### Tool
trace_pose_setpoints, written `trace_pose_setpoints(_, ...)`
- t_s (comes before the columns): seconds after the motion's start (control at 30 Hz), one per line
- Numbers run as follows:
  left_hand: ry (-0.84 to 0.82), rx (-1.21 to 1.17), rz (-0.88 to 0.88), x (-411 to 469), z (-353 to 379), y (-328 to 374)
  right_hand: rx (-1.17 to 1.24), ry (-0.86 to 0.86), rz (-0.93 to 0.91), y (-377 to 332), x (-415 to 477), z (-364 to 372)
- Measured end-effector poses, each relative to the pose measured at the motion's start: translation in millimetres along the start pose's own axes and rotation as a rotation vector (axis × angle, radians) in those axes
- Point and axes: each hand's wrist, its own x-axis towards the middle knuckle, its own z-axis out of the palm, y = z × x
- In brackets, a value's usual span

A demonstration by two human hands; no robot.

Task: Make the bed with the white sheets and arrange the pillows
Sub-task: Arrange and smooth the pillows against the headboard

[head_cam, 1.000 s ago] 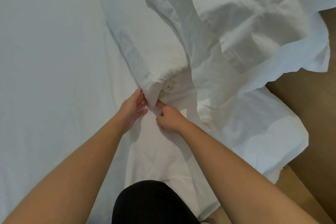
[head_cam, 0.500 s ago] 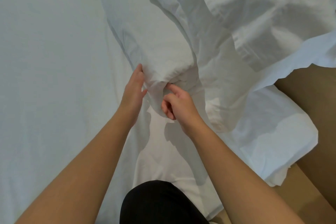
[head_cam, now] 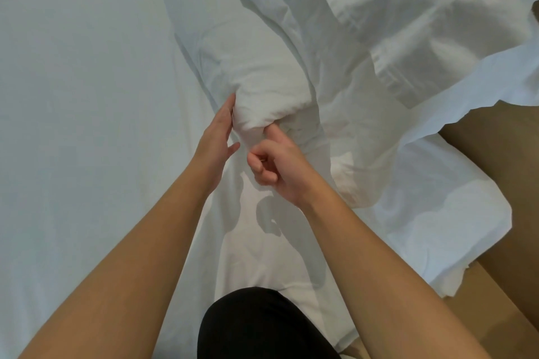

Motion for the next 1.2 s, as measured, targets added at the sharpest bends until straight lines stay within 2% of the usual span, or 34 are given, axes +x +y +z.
trace_pose_setpoints(0.07,0.004,-0.006,-0.001,0,2,1,0.012,-0.002,-0.039,6,-8,-4)
trace_pose_setpoints(0.13,0.006,-0.009,-0.010,0,3,1,0.039,0.071,-0.046,7,-6,-8)
trace_pose_setpoints(0.2,0.003,-0.025,-0.021,-2,3,0,0.136,0.097,-0.016,2,4,-5)
trace_pose_setpoints(0.3,0.029,-0.135,-0.062,-5,2,2,0.375,0.034,0.103,-12,24,2)
trace_pose_setpoints(0.37,0.029,-0.153,-0.069,-7,0,7,0.448,-0.020,0.156,-16,30,1)
trace_pose_setpoints(0.53,-0.060,-0.079,-0.057,-5,-5,11,0.451,-0.133,0.183,-16,17,-3)
trace_pose_setpoints(0.9,-0.052,-0.005,-0.042,-1,5,7,0.542,-0.240,0.102,-9,-14,0)
trace_pose_setpoints(1.07,-0.062,0.024,-0.023,-4,7,6,0.426,-0.244,0.061,-4,-19,-3)
trace_pose_setpoints(1.2,-0.060,0.016,-0.041,-2,3,3,0.293,-0.154,0.037,-7,-20,-3)
